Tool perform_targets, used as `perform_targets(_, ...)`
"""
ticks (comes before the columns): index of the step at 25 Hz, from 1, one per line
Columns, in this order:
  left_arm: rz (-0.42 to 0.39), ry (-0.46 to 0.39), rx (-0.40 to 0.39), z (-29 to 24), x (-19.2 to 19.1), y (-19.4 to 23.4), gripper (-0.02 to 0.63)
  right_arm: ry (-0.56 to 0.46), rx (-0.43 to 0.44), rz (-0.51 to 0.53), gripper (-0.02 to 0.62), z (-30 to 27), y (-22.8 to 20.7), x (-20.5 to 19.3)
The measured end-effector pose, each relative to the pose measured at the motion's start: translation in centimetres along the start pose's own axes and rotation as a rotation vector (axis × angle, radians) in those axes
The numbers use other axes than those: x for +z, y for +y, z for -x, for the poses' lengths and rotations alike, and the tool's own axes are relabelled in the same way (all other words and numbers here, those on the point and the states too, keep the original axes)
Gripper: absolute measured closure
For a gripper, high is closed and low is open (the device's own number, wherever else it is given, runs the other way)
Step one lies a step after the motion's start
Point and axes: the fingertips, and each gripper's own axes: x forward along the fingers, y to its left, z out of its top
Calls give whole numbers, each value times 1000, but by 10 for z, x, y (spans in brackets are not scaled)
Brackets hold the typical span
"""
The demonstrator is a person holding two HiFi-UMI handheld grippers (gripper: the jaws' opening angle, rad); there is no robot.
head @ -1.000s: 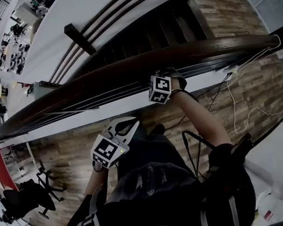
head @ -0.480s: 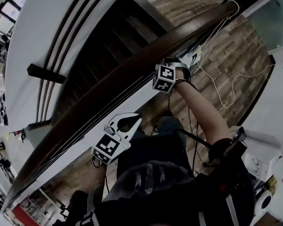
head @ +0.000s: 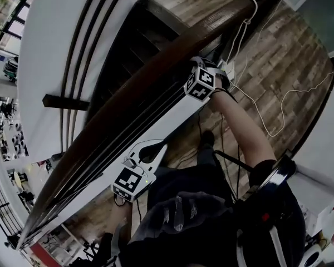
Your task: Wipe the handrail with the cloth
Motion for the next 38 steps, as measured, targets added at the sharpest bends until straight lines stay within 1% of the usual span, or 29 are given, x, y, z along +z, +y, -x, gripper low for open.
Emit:
perform_targets(2,35,14,43,-23,12,-10,598,-11,-3,-17,543,-3,-30,-25)
perform_targets(4,64,31,76,-41,20,-20,598,12,-20,-4,543,-6,-56,-48)
perform_targets(6,72,42,95,-60,27,-26,598,58,-68,36,543,-11,-88,-67)
perform_targets(8,65,60,100,-76,31,-30,598,70,-91,40,543,-14,-114,-77)
perform_targets(11,34,106,108,-88,30,-37,598,84,-90,28,543,-15,-131,-91)
perform_targets(13,17,121,120,-92,33,-37,598,89,-93,29,543,-16,-141,-99)
perform_targets(19,25,93,145,-85,40,-38,598,91,-90,27,542,-9,-145,-102)
perform_targets(21,32,80,149,-75,34,-36,598,63,-86,50,543,1,-134,-91)
perform_targets(23,28,71,146,-65,27,-33,598,1,-61,80,542,19,-110,-66)
perform_targets(25,19,48,144,-52,22,-30,598,-50,-13,102,541,38,-77,-40)
perform_targets(27,15,17,148,-34,19,-26,598,-85,65,109,541,57,-34,-13)
perform_targets(29,4,-10,153,-11,16,-24,598,-113,150,108,541,76,11,12)
perform_targets(31,-18,-39,153,10,15,-22,598,-133,205,111,541,94,46,34)
perform_targets(34,-45,-95,158,46,13,-20,598,-142,249,102,541,119,88,61)
perform_targets(38,-25,-158,161,93,-3,-21,598,-168,282,49,541,148,142,92)
